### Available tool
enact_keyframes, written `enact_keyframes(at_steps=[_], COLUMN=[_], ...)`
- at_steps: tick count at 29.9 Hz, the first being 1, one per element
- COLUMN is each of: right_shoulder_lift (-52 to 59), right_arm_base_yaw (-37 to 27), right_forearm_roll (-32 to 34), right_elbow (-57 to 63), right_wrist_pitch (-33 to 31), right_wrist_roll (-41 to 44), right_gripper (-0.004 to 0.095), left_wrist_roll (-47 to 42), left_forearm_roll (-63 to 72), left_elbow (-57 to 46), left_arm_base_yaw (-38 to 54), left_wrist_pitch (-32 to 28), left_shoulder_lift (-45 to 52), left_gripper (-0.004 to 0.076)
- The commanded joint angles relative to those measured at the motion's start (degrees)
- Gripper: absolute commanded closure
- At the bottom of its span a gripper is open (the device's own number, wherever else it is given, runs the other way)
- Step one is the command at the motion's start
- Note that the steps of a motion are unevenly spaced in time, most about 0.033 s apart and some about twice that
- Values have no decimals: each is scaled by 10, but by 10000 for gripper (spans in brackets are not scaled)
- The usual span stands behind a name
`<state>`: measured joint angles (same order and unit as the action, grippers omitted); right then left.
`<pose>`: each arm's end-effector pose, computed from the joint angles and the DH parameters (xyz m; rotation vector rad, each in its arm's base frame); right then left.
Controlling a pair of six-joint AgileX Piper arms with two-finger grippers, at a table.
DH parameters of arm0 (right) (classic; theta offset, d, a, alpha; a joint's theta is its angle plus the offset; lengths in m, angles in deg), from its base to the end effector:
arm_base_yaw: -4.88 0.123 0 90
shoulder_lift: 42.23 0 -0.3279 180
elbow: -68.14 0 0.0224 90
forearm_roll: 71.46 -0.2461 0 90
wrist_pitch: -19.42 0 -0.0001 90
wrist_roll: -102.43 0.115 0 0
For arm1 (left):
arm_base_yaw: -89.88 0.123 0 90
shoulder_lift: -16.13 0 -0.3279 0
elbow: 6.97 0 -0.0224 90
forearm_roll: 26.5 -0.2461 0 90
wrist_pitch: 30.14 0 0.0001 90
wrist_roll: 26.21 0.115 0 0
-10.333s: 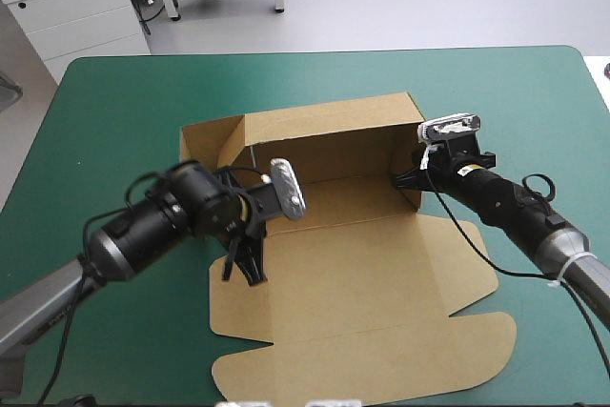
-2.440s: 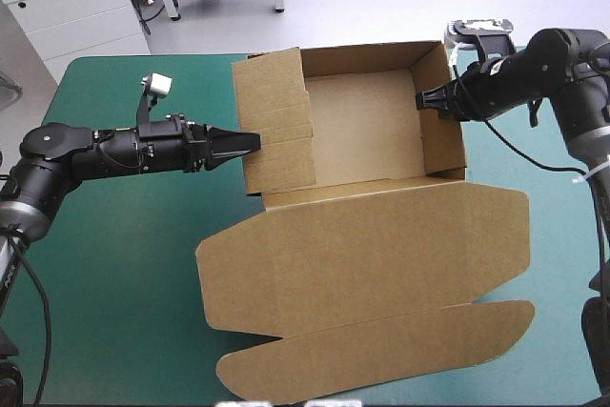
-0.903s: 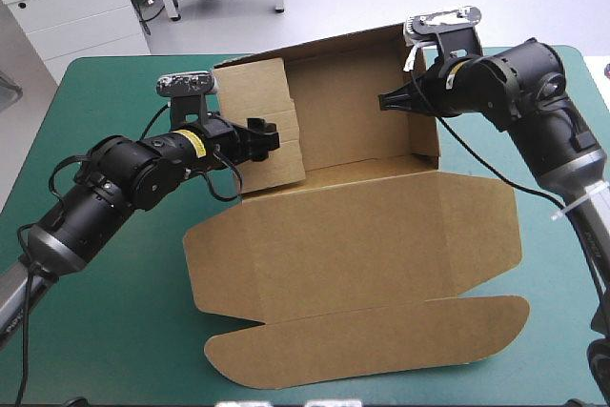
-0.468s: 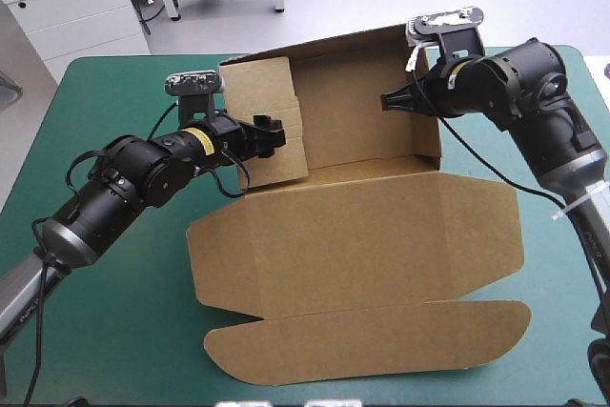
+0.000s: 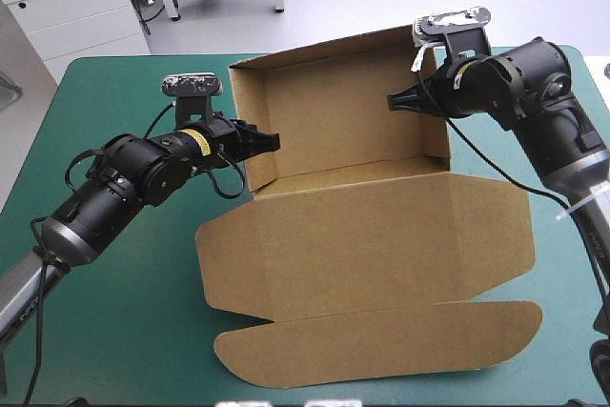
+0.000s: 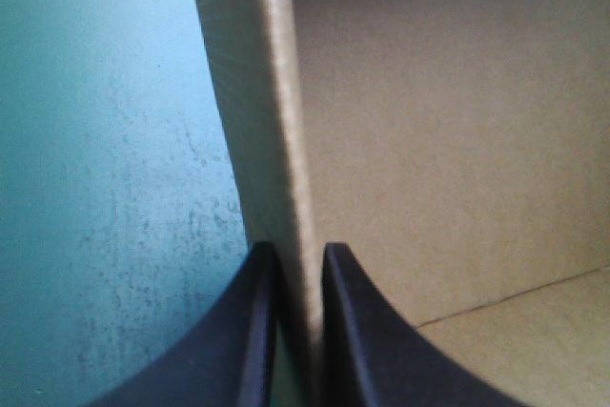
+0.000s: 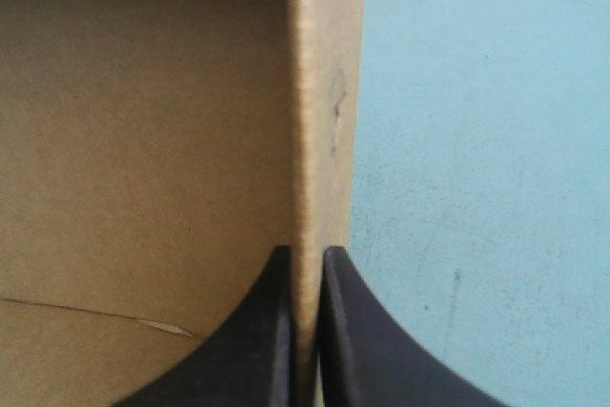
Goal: Fold the box
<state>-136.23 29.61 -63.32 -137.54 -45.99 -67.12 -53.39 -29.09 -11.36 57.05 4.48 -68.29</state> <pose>0.3022 0.1229 0.4832 -0.2936 2.3072 0.1288 0.2618 -0.1654 0.4135 0.1345 2.2024 -0.5500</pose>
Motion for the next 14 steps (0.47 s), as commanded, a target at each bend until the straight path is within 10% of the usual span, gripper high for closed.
enact_keyframes(at_steps=[1, 14], right_shoulder_lift=[24, 20], right_arm_base_yaw=[6, 6], right_forearm_roll=[-50, -51], right_elbow=[-19, -19], right_wrist_pitch=[51, 26], right_wrist_roll=[3, 3], right_gripper=[908, 909], left_wrist_roll=[27, 26], left_forearm_roll=[26, 50], left_elbow=[17, 17], left_arm_base_yaw=[-9, -9], left_wrist_pitch=[-43, -23], left_shoulder_lift=[17, 17], left_gripper=[719, 727])
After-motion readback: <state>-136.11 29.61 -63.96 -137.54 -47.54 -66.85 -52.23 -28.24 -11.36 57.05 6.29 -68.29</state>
